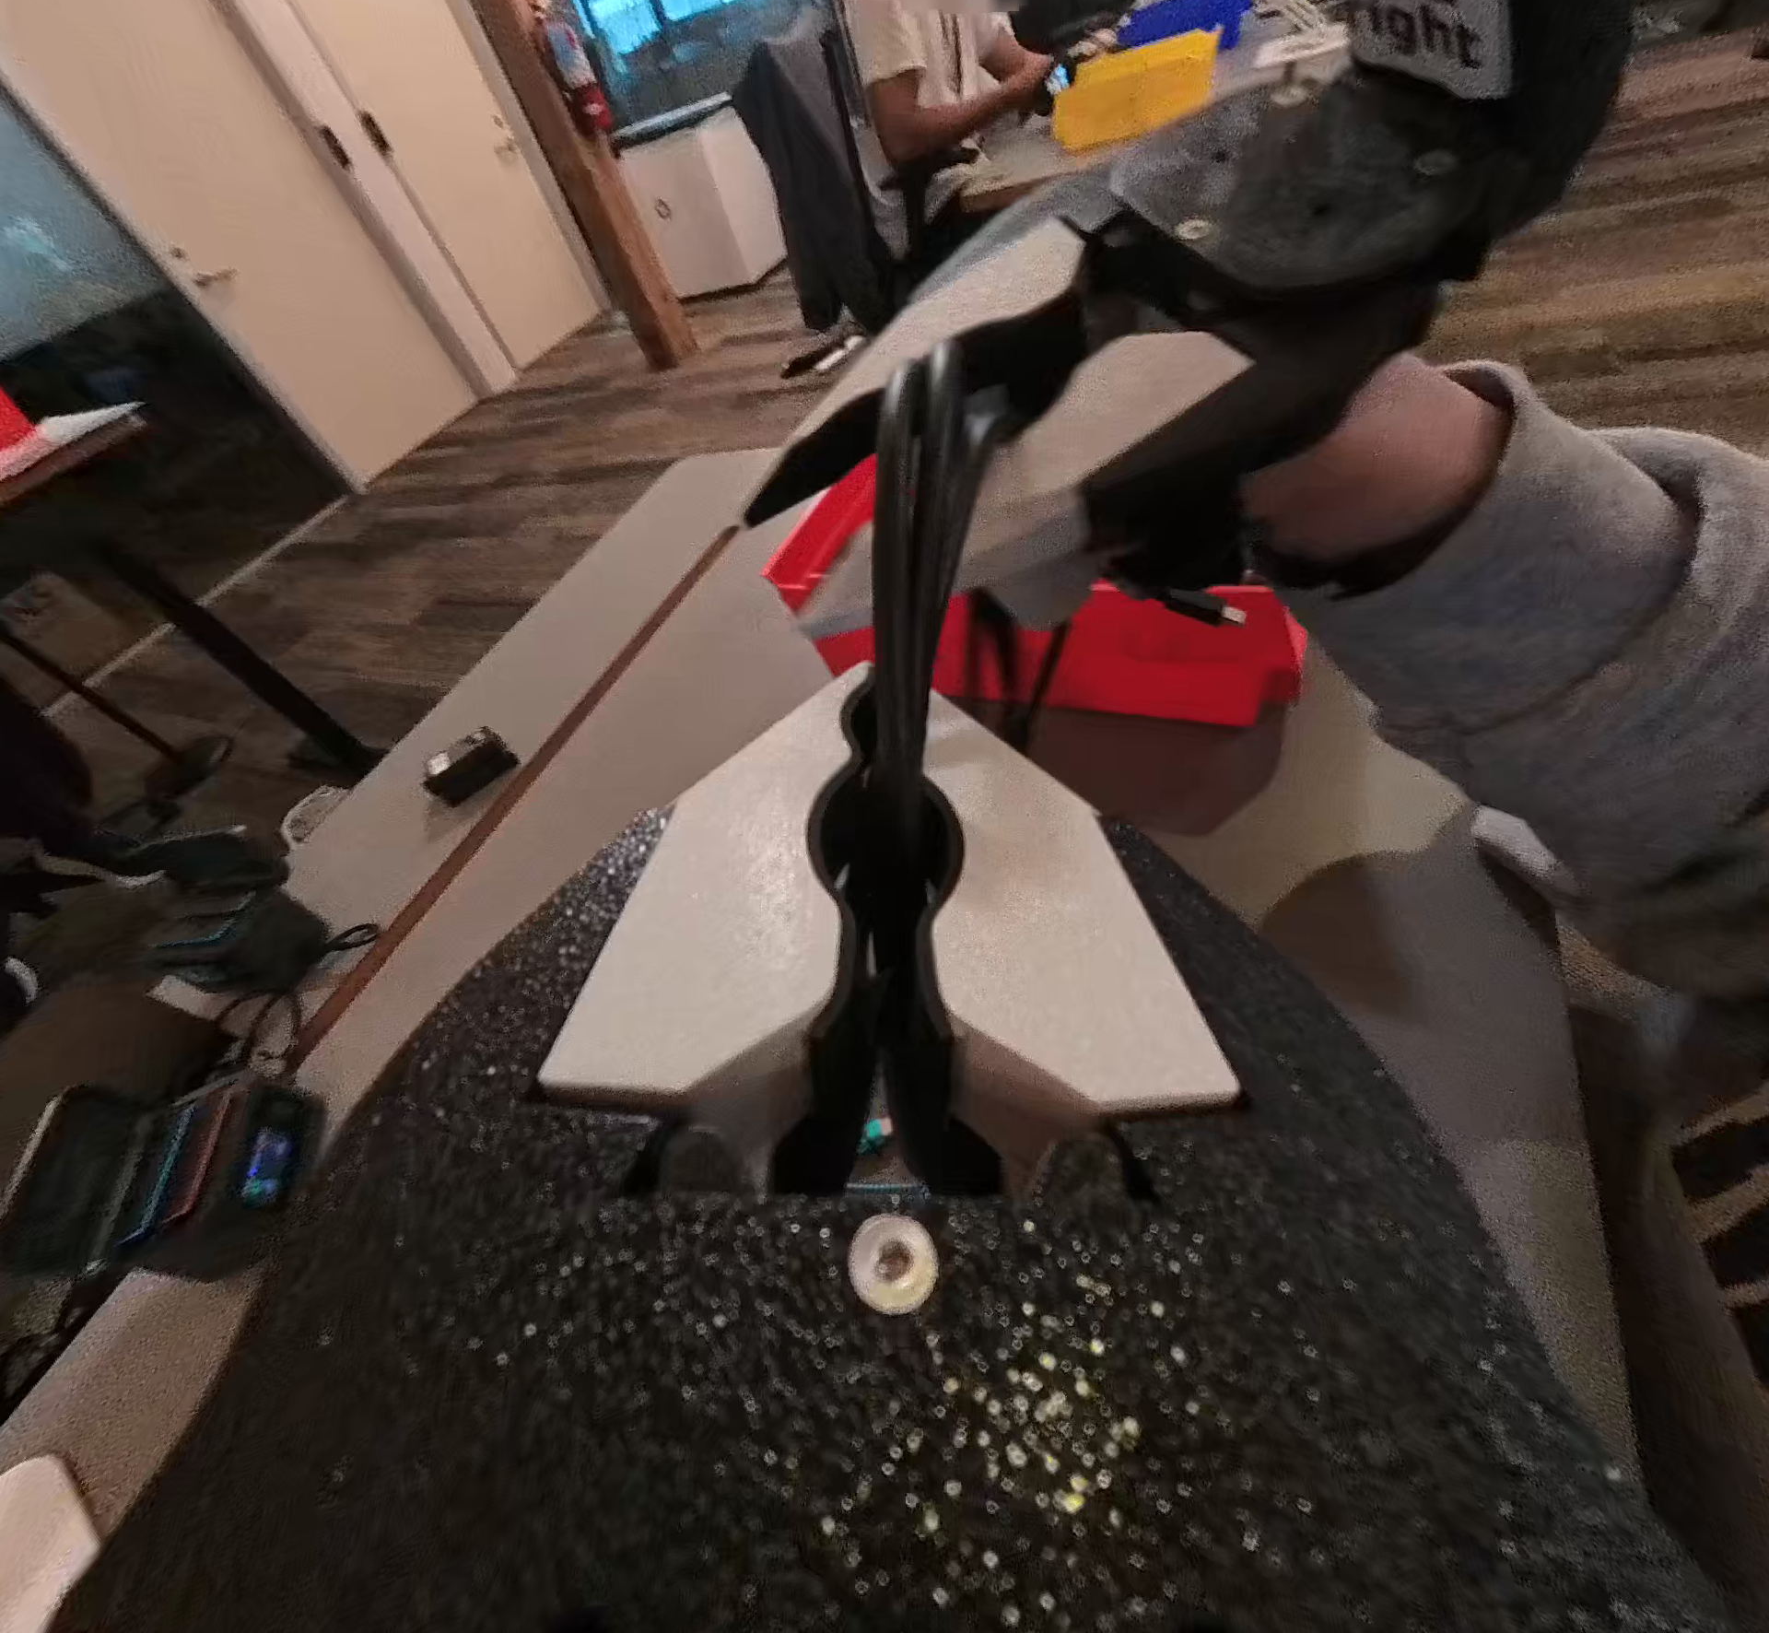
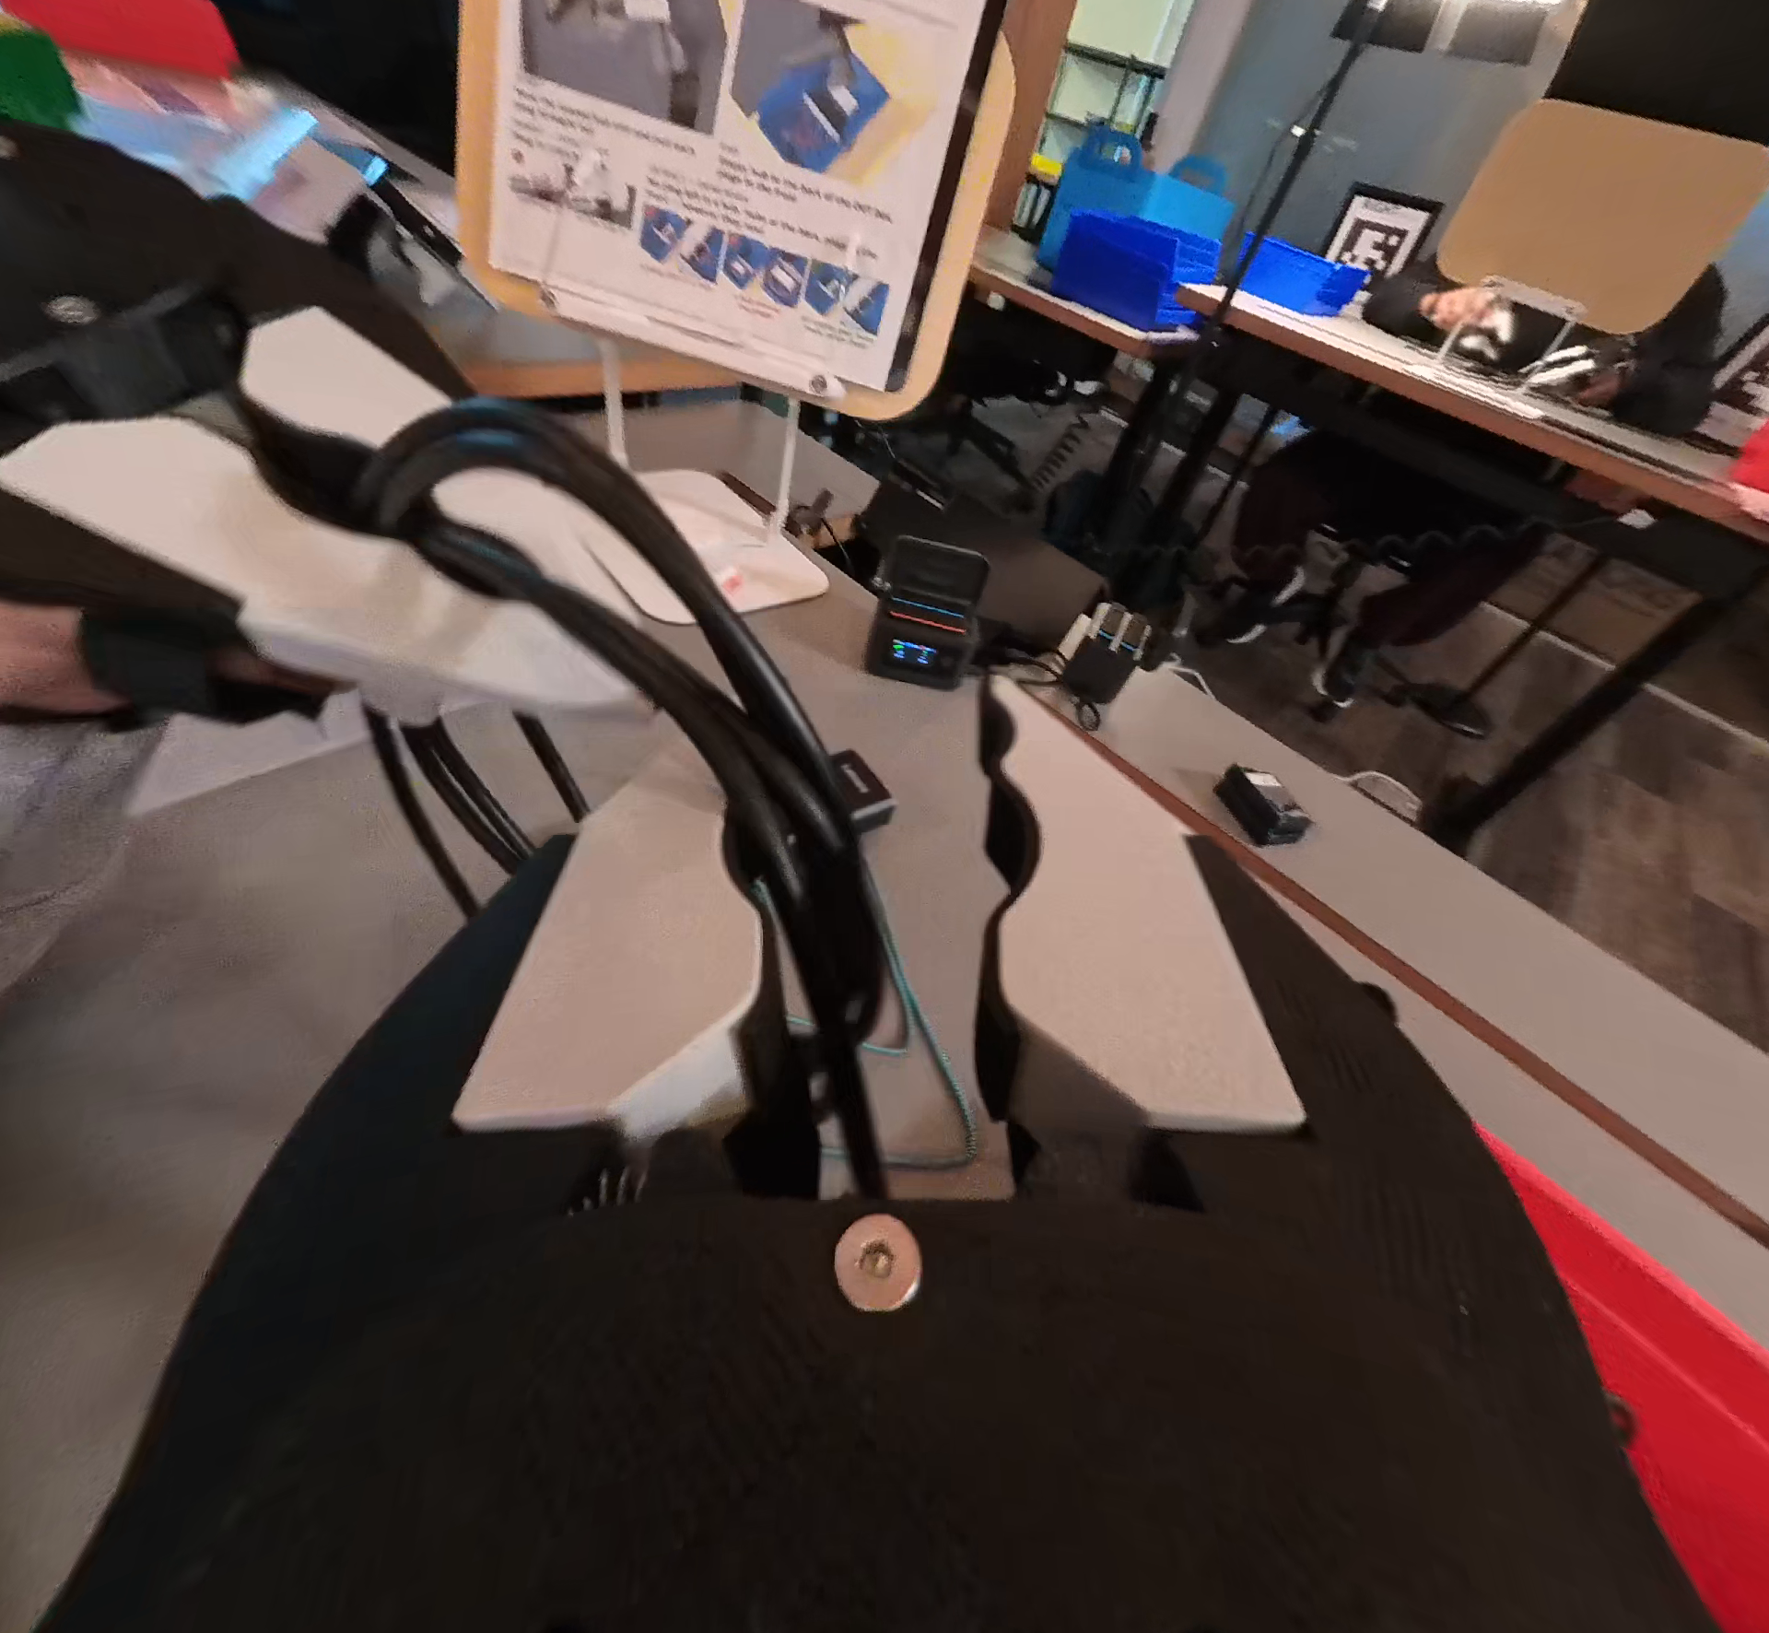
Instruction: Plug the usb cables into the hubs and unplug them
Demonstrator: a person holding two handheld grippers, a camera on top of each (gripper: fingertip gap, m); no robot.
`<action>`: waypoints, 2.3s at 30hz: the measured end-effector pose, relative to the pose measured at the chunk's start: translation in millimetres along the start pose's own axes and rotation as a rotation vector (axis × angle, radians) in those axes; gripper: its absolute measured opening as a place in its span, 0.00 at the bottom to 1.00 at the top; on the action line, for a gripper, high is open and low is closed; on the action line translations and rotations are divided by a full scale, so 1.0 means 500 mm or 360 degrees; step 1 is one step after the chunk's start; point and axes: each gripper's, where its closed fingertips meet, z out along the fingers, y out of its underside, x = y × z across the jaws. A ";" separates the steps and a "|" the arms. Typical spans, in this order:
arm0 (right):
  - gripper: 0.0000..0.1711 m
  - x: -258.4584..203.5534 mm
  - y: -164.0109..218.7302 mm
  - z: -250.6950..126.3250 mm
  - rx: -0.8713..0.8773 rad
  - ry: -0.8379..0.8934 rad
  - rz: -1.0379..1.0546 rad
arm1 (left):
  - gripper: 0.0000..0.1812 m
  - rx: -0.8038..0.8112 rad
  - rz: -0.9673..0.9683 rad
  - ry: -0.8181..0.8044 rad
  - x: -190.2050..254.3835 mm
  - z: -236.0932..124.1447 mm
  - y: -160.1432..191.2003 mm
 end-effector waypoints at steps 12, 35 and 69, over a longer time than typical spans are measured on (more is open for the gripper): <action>0.29 -0.068 0.044 -0.034 0.0047 -0.0243 0.0151 | 0.00 0.0276 -0.0053 -0.0348 -0.081 -0.085 -0.037; 0.17 -0.170 0.090 -0.014 -0.0041 -0.0689 0.0320 | 0.00 0.0669 -0.0159 -0.0340 -0.076 -0.148 -0.094; 0.14 -0.054 0.153 0.101 -0.0221 -0.0373 0.0449 | 0.00 0.0081 -0.0384 -0.0307 -0.037 -0.211 0.088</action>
